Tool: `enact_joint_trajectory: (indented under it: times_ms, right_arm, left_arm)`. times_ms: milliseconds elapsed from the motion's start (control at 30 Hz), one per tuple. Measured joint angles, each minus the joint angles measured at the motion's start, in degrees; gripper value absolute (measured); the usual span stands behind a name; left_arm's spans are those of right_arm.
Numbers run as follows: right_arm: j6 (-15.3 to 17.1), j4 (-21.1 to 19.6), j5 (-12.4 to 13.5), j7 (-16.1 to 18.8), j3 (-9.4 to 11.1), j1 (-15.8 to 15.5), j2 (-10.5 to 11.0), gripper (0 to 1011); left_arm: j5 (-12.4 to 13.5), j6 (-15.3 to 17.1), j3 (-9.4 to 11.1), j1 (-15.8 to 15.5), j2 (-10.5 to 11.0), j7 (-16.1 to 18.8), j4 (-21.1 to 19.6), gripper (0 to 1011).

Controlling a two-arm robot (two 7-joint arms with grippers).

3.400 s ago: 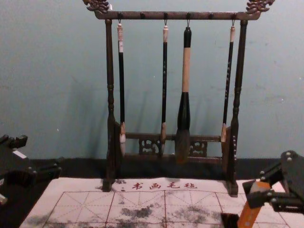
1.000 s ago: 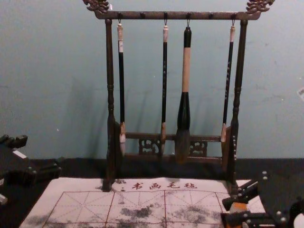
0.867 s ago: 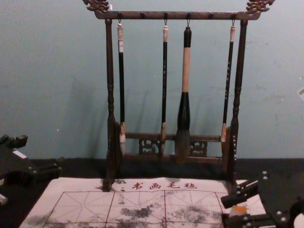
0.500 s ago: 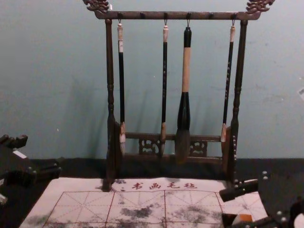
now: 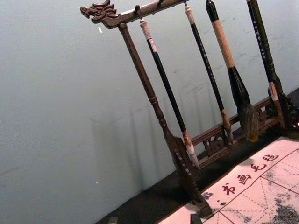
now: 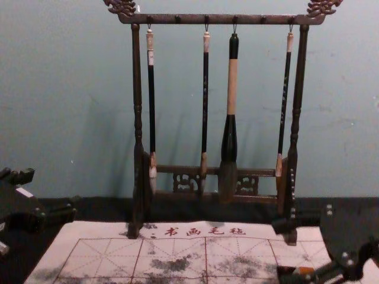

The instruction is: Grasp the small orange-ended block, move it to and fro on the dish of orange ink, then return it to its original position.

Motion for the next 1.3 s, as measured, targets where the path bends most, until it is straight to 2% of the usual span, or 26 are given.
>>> enact_joint_trajectory:
  times_ms: [200, 267, 300, 333, 367, 400, 433, 533, 567, 767, 933, 1100, 1300]
  right_arm:
    - [0.23, -4.15, 3.11, -3.24, 3.3, -2.81, 0.94, 1002]
    - [0.72, -6.99, 4.31, -7.01, 5.43, -5.25, 1.6, 1002]
    - [1.34, -8.93, 5.0, -10.0, 6.99, -6.96, 1.98, 1000]
    - [1.34, -8.93, 5.0, -10.0, 6.99, -6.96, 1.98, 1002]
    - [2.23, -10.73, 5.54, -13.36, 8.51, -8.89, 2.28, 1002]
    - [2.79, -11.66, 5.68, -15.27, 9.25, -9.91, 2.38, 1000]
    - [4.04, -13.37, 5.79, -19.31, 10.65, -11.95, 2.5, 1000]
    - [5.86, -15.5, 5.98, -25.28, 12.75, -15.11, 2.36, 1002]
    - [6.88, -16.38, 6.27, -28.42, 13.87, -16.76, 2.05, 1002]
    - [8.46, -17.91, 6.58, -36.46, 16.87, -21.81, 0.19, 1002]
    - [8.73, -17.6, 6.51, -40.08, 17.92, -24.02, -1.74, 1002]
    - [8.72, -15.79, 4.68, -43.14, 18.2, -25.06, -3.71, 1002]
    - [8.37, -14.58, 3.32, -44.53, 18.58, -25.25, -4.81, 1002]
  left_arm:
    - [0.0, 0.0, 0.0, 0.0, 0.0, 0.0, 0.0, 1001]
    - [0.0, 0.0, 0.0, 0.0, 0.0, 0.0, 0.0, 1001]
    - [0.0, 0.0, 0.0, 0.0, 0.0, 0.0, 0.0, 1001]
    - [0.0, 0.0, 0.0, 0.0, 0.0, 0.0, 0.0, 1001]
    - [0.0, 0.0, 0.0, 0.0, 0.0, 0.0, 0.0, 1001]
    - [0.0, 0.0, 0.0, 0.0, 0.0, 0.0, 0.0, 1001]
    - [0.0, 0.0, 0.0, 0.0, 0.0, 0.0, 0.0, 1001]
    - [0.0, 0.0, 0.0, 0.0, 0.0, 0.0, 0.0, 1001]
    - [0.0, 0.0, 0.0, 0.0, 0.0, 0.0, 0.0, 1001]
    - [0.0, 0.0, 0.0, 0.0, 0.0, 0.0, 0.0, 1001]
    - [0.0, 0.0, 0.0, 0.0, 0.0, 0.0, 0.0, 1001]
    - [0.0, 0.0, 0.0, 0.0, 0.0, 0.0, 0.0, 1001]
    - [0.0, 0.0, 0.0, 0.0, 0.0, 0.0, 0.0, 1001]
